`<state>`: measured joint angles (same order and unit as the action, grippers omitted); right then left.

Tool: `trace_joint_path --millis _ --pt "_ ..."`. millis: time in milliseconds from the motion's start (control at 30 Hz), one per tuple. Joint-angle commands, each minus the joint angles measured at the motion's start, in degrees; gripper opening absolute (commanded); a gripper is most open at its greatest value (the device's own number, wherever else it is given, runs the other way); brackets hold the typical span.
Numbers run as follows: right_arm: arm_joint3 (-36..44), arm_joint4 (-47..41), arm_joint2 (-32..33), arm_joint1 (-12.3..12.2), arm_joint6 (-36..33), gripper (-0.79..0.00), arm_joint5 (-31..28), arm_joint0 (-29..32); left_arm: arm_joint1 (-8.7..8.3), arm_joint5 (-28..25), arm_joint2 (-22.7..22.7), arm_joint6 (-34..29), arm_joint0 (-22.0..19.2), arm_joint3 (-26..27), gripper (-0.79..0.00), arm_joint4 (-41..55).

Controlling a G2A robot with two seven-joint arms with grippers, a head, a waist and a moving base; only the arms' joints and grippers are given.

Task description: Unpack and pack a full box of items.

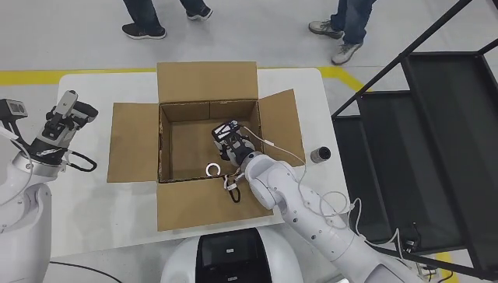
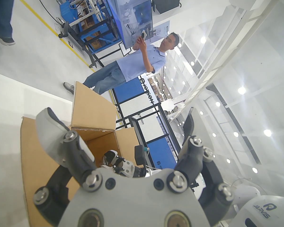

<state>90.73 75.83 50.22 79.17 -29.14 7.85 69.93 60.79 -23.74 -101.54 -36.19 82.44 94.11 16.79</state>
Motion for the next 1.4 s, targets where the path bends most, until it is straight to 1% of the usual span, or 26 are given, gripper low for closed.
trace_joint_path --millis 0,133,167,700,867,1000,1067,1267,1367 --pt "0.0 0.0 0.0 0.0 0.0 -0.785 0.0 0.0 0.0 0.0 0.0 0.0 0.0 0.0 0.0 0.0" --pt "0.0 0.0 0.0 0.0 0.0 -0.785 0.0 0.0 0.0 0.0 0.0 0.0 0.0 0.0 0.0 0.0" --pt "0.0 0.0 0.0 0.0 0.0 0.0 0.0 0.0 0.0 0.0 0.0 0.0 0.0 0.0 0.0 0.0" --pt "4.65 1.86 2.82 -0.47 3.02 0.0 -2.35 3.84 0.0 0.0 0.0 0.0 0.0 0.0 0.0 0.0" --pt "9.54 -0.05 4.52 -0.93 5.13 0.0 -6.14 6.33 0.0 0.0 0.0 0.0 0.0 0.0 0.0 0.0" --pt "15.56 -1.69 8.66 -2.01 8.28 0.0 -10.33 11.05 0.0 0.0 0.0 0.0 0.0 0.0 0.0 0.0" --pt "19.16 -2.06 11.64 -2.64 10.62 0.0 -11.12 14.43 0.0 0.0 0.0 0.0 0.0 0.0 0.0 0.0" --pt "29.0 -3.71 21.7 -4.29 19.84 0.0 -12.32 26.73 0.0 0.0 0.0 0.0 0.0 0.0 0.0 0.0" --pt "31.52 -4.63 26.32 -4.78 24.46 0.0 -11.78 32.37 0.0 0.0 0.0 0.0 0.0 0.0 0.0 0.0"
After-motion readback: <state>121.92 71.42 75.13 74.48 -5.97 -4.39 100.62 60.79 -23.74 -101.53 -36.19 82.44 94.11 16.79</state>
